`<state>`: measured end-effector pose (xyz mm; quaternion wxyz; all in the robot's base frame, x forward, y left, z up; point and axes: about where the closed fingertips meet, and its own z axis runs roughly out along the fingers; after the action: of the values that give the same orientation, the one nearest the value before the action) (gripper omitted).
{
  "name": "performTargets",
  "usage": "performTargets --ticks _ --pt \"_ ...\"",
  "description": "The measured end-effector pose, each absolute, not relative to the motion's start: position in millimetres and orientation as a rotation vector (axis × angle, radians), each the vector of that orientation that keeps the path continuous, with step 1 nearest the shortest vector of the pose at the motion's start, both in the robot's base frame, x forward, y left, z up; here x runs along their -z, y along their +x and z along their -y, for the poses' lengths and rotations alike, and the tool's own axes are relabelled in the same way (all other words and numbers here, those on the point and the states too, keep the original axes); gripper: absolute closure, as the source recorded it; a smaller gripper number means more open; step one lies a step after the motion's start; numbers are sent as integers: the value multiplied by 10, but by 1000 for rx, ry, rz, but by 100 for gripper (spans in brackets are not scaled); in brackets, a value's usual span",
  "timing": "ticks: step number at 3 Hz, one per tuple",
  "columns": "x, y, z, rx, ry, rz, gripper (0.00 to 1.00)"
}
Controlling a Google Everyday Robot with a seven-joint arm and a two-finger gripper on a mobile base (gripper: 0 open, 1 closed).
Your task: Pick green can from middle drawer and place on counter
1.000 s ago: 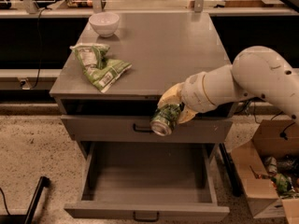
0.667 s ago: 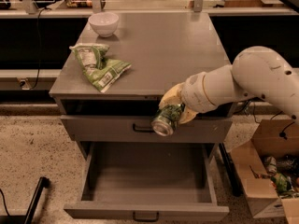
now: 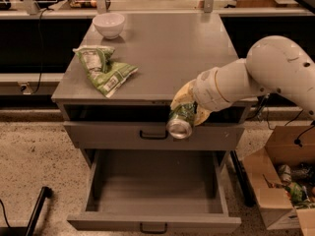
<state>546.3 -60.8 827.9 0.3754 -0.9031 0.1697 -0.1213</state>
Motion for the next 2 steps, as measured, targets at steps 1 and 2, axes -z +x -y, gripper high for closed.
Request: performTargets --ticks 1,2 --pt "-8367 5315 751 320 -2347 -448 77" --pt "-8344 5050 907 306 -2388 -482 76"
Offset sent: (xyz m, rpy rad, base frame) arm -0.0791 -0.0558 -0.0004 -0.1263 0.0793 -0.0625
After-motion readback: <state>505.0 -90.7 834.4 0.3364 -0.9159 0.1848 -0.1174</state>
